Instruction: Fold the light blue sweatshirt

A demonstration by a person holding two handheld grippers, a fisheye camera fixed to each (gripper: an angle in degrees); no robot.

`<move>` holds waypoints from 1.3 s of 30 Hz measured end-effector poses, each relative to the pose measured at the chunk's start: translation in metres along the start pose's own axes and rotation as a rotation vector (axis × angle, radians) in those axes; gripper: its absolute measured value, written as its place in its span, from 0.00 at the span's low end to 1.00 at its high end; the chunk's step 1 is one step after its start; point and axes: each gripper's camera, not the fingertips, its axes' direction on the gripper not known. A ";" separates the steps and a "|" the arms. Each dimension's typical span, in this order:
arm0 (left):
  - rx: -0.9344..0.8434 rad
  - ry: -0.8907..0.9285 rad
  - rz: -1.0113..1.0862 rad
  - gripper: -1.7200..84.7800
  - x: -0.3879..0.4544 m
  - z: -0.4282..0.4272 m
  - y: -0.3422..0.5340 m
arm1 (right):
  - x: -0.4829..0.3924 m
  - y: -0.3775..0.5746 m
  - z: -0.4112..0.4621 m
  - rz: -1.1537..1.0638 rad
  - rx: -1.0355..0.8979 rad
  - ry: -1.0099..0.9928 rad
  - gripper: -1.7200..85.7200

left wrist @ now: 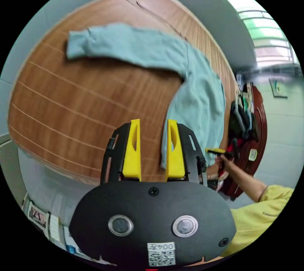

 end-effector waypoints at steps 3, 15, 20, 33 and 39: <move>-0.090 0.045 -0.057 0.16 0.007 0.077 0.066 | -0.002 0.011 0.001 0.001 0.021 0.000 0.23; 0.033 0.060 -0.169 0.15 0.024 0.095 0.113 | -0.004 0.073 0.009 0.008 0.198 -0.002 0.23; -0.041 -0.105 -0.115 0.07 0.050 0.101 0.105 | -0.002 0.102 0.013 0.017 0.297 -0.003 0.23; -0.018 -0.106 -0.259 0.08 -0.001 0.048 0.121 | 0.017 0.127 0.007 -0.022 0.188 -0.139 0.24; 0.082 -0.122 -0.020 0.05 0.097 0.043 0.115 | 0.097 0.181 -0.006 0.102 0.256 -0.308 0.22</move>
